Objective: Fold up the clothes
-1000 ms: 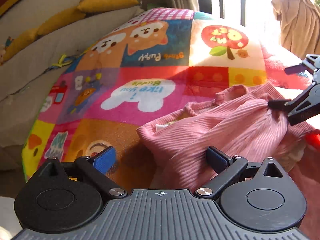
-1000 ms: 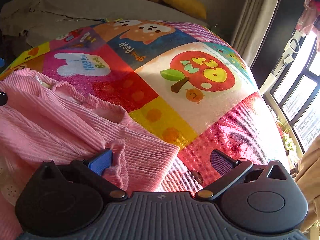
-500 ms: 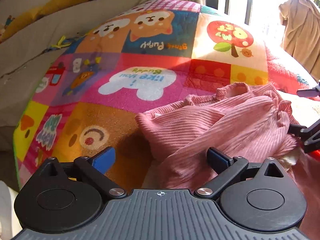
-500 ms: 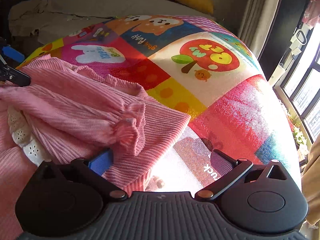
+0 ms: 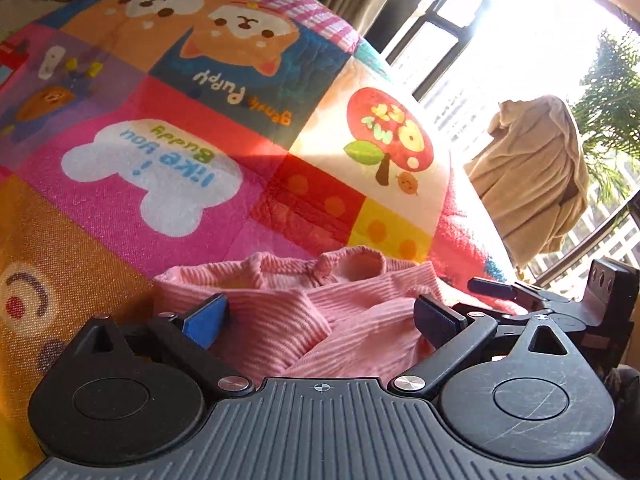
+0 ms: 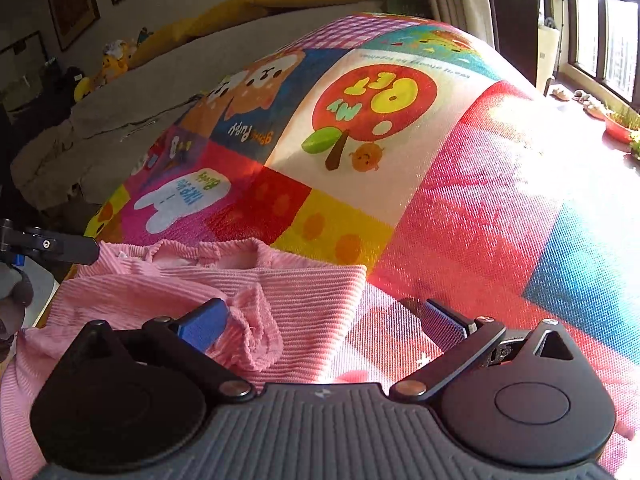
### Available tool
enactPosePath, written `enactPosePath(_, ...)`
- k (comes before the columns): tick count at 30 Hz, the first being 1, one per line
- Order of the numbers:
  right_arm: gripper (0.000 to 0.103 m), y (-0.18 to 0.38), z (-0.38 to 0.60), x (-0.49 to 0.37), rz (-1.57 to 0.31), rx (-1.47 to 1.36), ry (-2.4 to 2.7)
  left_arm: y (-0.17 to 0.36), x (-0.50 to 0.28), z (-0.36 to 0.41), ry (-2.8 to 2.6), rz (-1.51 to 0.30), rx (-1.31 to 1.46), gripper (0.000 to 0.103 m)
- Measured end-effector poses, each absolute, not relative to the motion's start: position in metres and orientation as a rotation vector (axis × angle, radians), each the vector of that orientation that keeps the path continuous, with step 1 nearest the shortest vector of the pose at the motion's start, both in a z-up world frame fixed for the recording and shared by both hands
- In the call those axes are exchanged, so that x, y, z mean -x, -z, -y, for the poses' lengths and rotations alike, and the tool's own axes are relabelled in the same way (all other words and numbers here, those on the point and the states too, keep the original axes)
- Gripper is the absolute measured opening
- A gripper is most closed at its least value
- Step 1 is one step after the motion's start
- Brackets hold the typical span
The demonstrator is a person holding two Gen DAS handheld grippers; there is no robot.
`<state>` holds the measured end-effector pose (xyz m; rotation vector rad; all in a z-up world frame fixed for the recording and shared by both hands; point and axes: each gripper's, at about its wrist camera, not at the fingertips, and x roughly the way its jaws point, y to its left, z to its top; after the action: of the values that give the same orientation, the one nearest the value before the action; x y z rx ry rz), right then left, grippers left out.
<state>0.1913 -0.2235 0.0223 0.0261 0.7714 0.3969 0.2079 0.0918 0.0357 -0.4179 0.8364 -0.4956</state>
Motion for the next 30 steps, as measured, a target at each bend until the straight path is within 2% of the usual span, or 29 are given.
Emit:
enactPosePath(1, 0.102, -0.023, 0.222, -0.194, -0.764, -0.017, -0.379, -0.044, -0.209, -0.094, 0.501, -0.800, 0.438, 0.101)
enactPosePath(3, 0.092, -0.024, 0.225, -0.197, -0.764, -0.037, -0.374, -0.058, -0.207, -0.101, 0.500, -0.741, 0.460, 0.100)
enactPosePath(7, 0.058, -0.024, 0.241, -0.202, -0.813, -0.136, -0.446, -0.074, -0.191, -0.123, 0.368, -0.745, 0.376, 0.100)
enactPosePath(8, 0.054, -0.024, 0.244, -0.204, -0.830, -0.154, -0.450, -0.071, -0.189, -0.127, 0.338, -0.772, 0.372, 0.100)
enactPosePath(11, 0.054, -0.018, 0.252, -0.210, -0.868, -0.200, -0.442, -0.049, -0.186, -0.135, 0.296, -0.863, 0.406, 0.099)
enactPosePath(15, 0.053, -0.004, 0.258, -0.221, -0.920, -0.296, -0.442, -0.027, -0.189, -0.137, 0.307, -0.918, 0.449, 0.089)
enactPosePath(16, 0.050, -0.002, 0.258, -0.224, -0.925, -0.316, -0.447, -0.023, -0.192, -0.135, 0.302, -0.930, 0.453, 0.089)
enactPosePath(19, 0.029, 0.005, 0.250, -0.239, -0.959, -0.384, -0.502, -0.013, -0.203, -0.125, 0.300, -0.948, 0.458, 0.089)
enactPosePath(23, 0.026, 0.012, 0.227, -0.257, -0.961, -0.363, -0.546, -0.010, -0.218, -0.114, 0.299, -0.910, 0.459, 0.089)
enactPosePath(24, 0.024, 0.012, 0.221, -0.260, -0.961, -0.350, -0.553, -0.010, -0.221, -0.113, 0.298, -0.902, 0.460, 0.078)
enactPosePath(25, 0.016, 0.011, 0.216, -0.262, -0.966, -0.345, -0.560, -0.009, -0.221, -0.112, 0.299, -0.902, 0.458, 0.063)
enactPosePath(26, 0.010, 0.010, 0.213, -0.262, -0.970, -0.341, -0.570, -0.009, -0.221, -0.111, 0.299, -0.902, 0.456, 0.038)
enactPosePath(29, 0.009, -0.002, 0.211, -0.249, -0.944, -0.326, -0.592, -0.013, -0.217, -0.110, 0.317, -0.886, 0.448, 0.016)
enactPosePath(30, 0.009, -0.010, 0.214, -0.242, -0.928, -0.332, -0.600, -0.020, -0.210, -0.111, 0.334, -0.862, 0.441, 0.014)
